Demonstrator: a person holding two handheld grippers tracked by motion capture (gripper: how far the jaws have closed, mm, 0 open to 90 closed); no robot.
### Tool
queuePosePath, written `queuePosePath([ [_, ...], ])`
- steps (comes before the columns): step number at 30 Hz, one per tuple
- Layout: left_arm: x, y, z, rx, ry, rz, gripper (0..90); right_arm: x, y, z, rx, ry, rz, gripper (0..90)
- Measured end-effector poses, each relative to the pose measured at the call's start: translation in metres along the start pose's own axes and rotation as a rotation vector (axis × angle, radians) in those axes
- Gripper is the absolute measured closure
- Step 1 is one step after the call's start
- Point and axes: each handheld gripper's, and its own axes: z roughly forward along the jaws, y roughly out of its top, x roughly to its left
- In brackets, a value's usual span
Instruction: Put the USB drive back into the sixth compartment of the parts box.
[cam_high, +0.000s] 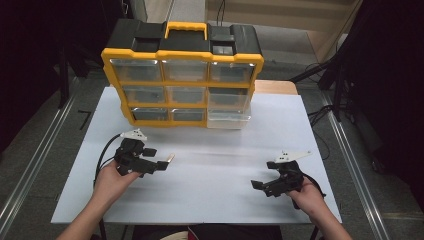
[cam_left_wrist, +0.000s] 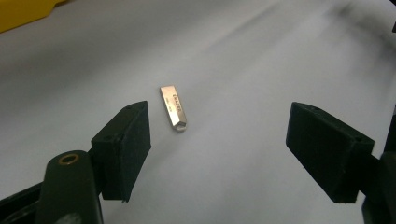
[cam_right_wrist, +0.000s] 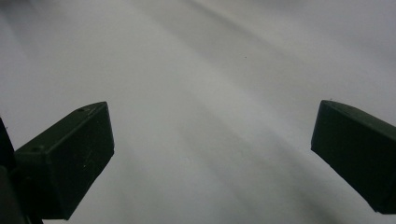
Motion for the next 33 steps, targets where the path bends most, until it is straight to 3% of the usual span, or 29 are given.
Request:
queuePosePath([
  [12,0.005,0.012,0.008,0.004,0.013,0.013,21.3,0.0,0.0,0.0,0.005,-0.002,-0.001,0.0],
  [15,0.006,0.015,0.013,0.012,-0.006,0.016,12.1,0.0,0.0,0.0,0.003,0.003,0.002,0.0],
  [17,0.005,0.016,0.015,0.016,0.011,0.018,0.0,0.0,0.0,0.0,0.004,0.003,0.003,0.0],
  [21,0.005,0.019,0.02,0.031,-0.002,0.014,0.0,0.0,0.0,0.0,0.002,0.005,0.003,0.0],
  [28,0.009,0.023,0.026,0.028,0.019,0.007,0.7,0.0,0.0,0.0,0.005,0.001,0.003,0.0],
  [33,0.008,0.024,0.033,0.052,0.041,0.01,5.1,0.0,0.0,0.0,0.008,0.0,0.0,0.0],
])
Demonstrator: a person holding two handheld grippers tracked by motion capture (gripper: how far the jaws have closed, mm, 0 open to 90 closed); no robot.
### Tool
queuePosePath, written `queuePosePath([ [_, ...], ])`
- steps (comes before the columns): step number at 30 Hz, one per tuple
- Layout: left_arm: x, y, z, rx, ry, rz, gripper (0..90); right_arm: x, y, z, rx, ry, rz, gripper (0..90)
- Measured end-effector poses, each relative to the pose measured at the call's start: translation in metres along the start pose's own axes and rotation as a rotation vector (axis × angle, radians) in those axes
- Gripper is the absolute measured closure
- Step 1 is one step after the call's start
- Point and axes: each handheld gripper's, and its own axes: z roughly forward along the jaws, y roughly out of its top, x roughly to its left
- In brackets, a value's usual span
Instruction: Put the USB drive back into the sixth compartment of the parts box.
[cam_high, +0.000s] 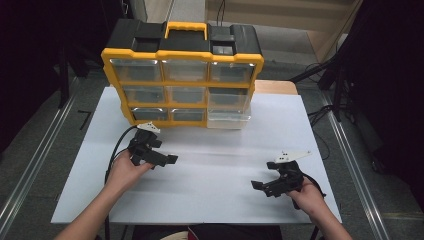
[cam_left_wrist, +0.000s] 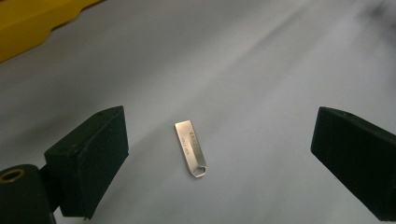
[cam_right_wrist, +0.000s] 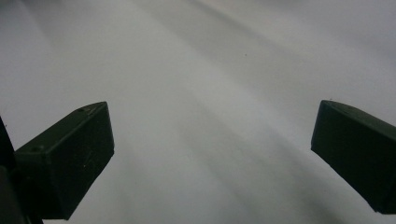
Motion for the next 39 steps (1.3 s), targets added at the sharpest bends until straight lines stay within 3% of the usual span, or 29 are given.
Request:
queuePosePath([
  [8,-0.002,0.004,0.009,0.009,0.067,-0.001,14.5,0.0,0.0,0.0,0.002,0.0,-0.002,0.0],
  [17,-0.004,0.004,0.012,0.022,0.078,0.024,15.4,0.0,0.0,0.0,0.008,-0.001,-0.004,0.0],
  [24,-0.006,0.001,0.016,0.028,0.085,0.015,16.7,0.0,0.0,0.0,0.011,-0.003,-0.007,0.0],
  [32,-0.006,-0.004,0.021,0.067,0.103,0.031,17.2,0.001,-0.001,0.001,0.015,-0.003,-0.015,0.0],
  [36,-0.005,-0.007,0.025,0.085,0.099,0.017,25.7,0.0,-0.001,0.0,0.016,-0.003,-0.016,0.0],
  [39,-0.007,-0.008,0.025,0.088,0.113,0.038,28.0,0.001,-0.001,0.001,0.018,-0.003,-0.018,0.0],
])
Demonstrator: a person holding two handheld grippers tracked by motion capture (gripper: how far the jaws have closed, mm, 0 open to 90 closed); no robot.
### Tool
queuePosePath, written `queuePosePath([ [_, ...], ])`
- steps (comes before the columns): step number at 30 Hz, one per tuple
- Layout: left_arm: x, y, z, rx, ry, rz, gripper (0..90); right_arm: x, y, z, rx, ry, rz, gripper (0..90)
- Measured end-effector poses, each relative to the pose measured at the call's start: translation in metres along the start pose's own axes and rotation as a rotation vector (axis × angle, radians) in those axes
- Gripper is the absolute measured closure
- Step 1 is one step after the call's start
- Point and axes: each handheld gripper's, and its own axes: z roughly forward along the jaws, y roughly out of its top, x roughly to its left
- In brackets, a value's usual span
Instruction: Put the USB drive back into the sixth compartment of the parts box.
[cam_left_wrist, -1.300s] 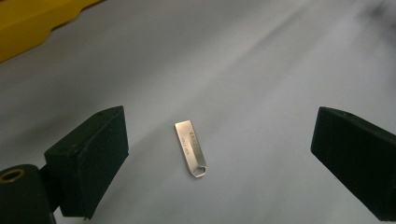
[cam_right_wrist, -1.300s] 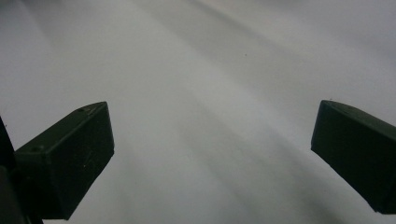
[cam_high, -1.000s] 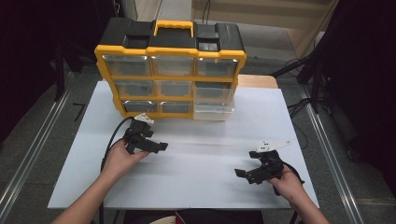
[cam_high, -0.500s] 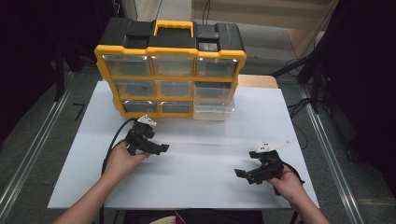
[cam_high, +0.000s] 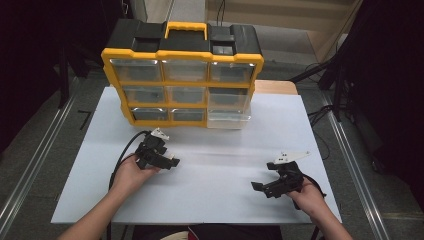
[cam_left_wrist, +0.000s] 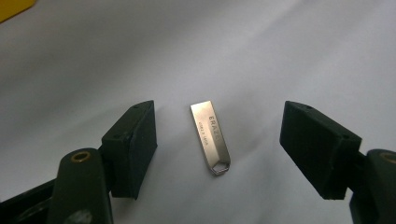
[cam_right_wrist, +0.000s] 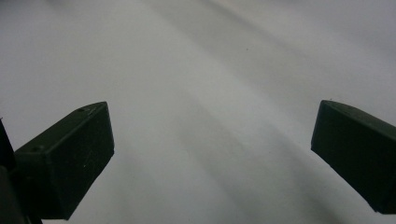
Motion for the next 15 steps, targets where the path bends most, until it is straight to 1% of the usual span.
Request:
queuePosePath([
  [2,-0.002,-0.001,0.0,0.004,0.013,0.017,28.0,0.0,0.0,0.0,0.001,0.0,-0.001,0.0],
  [4,-0.005,-0.002,0.001,-0.005,0.039,0.03,29.3,0.0,0.0,0.0,0.003,-0.001,-0.003,0.0],
  [6,-0.007,-0.003,0.001,0.0,0.07,0.053,32.6,0.0,0.0,0.0,0.005,-0.002,-0.003,0.0],
  [7,-0.009,-0.003,0.002,-0.004,0.079,0.052,33.0,0.0,0.0,0.0,0.005,-0.002,-0.003,0.0],
  [8,-0.01,-0.003,0.002,-0.003,0.091,0.057,36.7,0.0,0.0,0.001,0.005,-0.003,-0.003,0.0],
  [9,-0.01,-0.003,0.002,-0.001,0.108,0.065,36.7,0.0,0.0,0.001,0.005,-0.003,-0.003,0.0],
  [11,-0.012,-0.004,0.002,-0.002,0.131,0.082,42.2,0.0,0.0,0.001,0.006,-0.004,-0.003,0.0],
  [15,-0.014,-0.005,0.002,-0.004,0.144,0.069,43.5,0.0,0.0,0.001,0.008,-0.005,-0.006,0.0],
])
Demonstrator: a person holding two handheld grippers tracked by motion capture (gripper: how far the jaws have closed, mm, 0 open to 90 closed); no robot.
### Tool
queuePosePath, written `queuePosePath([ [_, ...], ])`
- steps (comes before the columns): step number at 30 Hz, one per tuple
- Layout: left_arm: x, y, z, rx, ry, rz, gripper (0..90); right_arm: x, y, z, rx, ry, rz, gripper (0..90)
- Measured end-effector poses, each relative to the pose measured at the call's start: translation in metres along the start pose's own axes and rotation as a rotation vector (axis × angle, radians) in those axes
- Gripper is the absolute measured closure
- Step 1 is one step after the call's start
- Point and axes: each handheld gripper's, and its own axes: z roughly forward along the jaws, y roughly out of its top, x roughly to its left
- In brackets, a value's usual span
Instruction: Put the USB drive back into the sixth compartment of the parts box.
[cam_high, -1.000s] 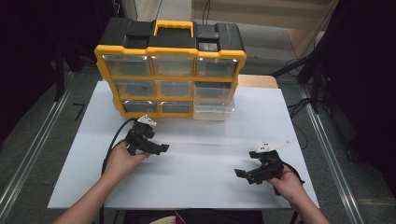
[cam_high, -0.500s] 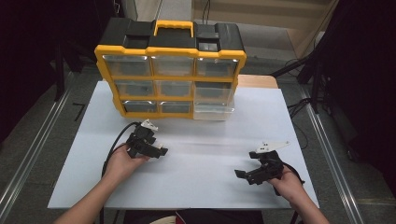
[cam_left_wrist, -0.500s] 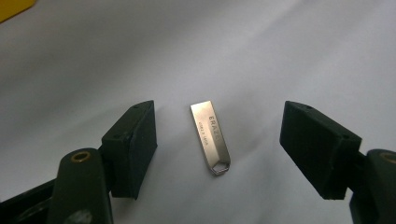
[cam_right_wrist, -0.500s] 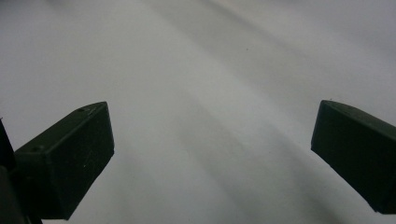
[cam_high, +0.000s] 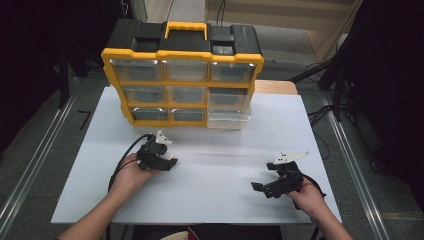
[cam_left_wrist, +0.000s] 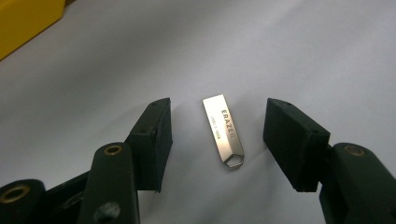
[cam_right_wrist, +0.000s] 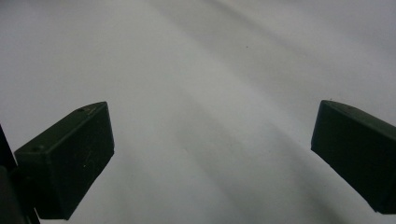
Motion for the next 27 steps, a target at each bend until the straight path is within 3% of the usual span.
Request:
queuePosePath([
  [8,-0.002,0.001,-0.003,0.018,0.026,-0.038,60.6,0.0,0.0,0.0,0.003,0.0,0.002,0.0],
  [14,0.002,-0.001,-0.005,0.024,0.001,-0.053,79.3,0.0,0.0,0.001,0.006,-0.001,-0.001,0.0],
  [19,0.005,-0.001,-0.005,0.02,-0.015,-0.058,79.4,0.001,0.0,0.001,0.007,0.001,0.001,0.0],
  [27,0.01,-0.001,-0.008,0.021,-0.079,-0.067,79.4,0.001,0.0,0.001,0.006,0.003,-0.001,0.0],
])
